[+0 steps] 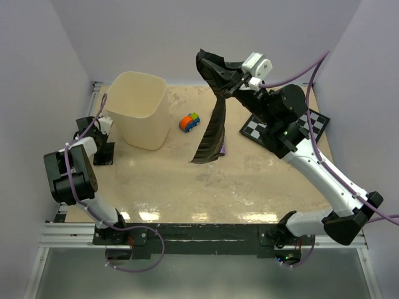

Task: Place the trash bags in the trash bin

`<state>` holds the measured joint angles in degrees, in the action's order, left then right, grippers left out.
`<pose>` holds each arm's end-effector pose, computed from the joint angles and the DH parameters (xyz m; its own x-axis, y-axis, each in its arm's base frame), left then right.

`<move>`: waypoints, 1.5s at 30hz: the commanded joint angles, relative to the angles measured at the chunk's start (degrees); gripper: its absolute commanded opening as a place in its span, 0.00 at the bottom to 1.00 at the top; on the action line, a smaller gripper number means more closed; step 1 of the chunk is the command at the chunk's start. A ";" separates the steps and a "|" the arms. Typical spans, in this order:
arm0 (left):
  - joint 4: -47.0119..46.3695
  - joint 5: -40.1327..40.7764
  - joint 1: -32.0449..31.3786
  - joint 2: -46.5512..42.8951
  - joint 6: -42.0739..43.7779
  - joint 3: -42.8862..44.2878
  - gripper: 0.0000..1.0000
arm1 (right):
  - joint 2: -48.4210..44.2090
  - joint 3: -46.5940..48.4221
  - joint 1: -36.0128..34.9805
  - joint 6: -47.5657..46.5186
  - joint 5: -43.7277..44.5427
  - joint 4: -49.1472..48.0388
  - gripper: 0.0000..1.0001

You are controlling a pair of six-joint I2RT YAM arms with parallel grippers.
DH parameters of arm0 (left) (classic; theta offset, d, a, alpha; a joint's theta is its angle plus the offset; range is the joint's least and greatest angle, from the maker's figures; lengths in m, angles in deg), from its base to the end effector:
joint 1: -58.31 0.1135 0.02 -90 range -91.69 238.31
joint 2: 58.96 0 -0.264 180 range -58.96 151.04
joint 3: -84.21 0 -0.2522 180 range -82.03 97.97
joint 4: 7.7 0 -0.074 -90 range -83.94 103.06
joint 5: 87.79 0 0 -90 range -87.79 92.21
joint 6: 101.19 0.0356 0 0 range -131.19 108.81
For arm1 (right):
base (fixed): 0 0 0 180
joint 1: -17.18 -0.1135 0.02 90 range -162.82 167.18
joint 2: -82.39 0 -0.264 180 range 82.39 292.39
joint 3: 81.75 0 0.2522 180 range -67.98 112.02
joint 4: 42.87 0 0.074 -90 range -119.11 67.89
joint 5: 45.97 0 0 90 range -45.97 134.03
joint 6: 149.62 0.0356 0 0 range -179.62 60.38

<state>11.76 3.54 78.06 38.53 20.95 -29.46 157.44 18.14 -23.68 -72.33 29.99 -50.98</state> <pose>0.3195 0.1156 0.1600 -0.8031 0.2767 -0.5277 0.0892 0.9315 0.3527 0.1999 0.1844 0.5335 0.5748 0.2150 -0.7896 -0.6788 0.6641 -0.3133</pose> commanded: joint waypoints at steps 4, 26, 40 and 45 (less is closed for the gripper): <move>0.45 2.98 0.29 -8.79 -3.03 -4.32 0.51 | -1.66 -0.26 -0.01 1.20 0.68 -3.27 0.00; 2.04 -54.23 -25.71 -44.68 -16.40 4.37 0.80 | 8.44 19.16 -0.09 8.05 16.39 -15.12 0.00; -16.59 -53.70 -38.29 -27.98 -24.85 9.56 0.81 | 12.23 26.28 -0.01 14.56 6.49 -13.73 0.00; -20.10 -55.01 -40.31 -22.18 -24.93 11.75 0.81 | 11.35 26.11 -0.01 16.58 1.05 -12.68 0.00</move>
<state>-1.82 -47.39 39.06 13.44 -2.79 -21.87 171.39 42.01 -23.63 -58.67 37.33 -63.39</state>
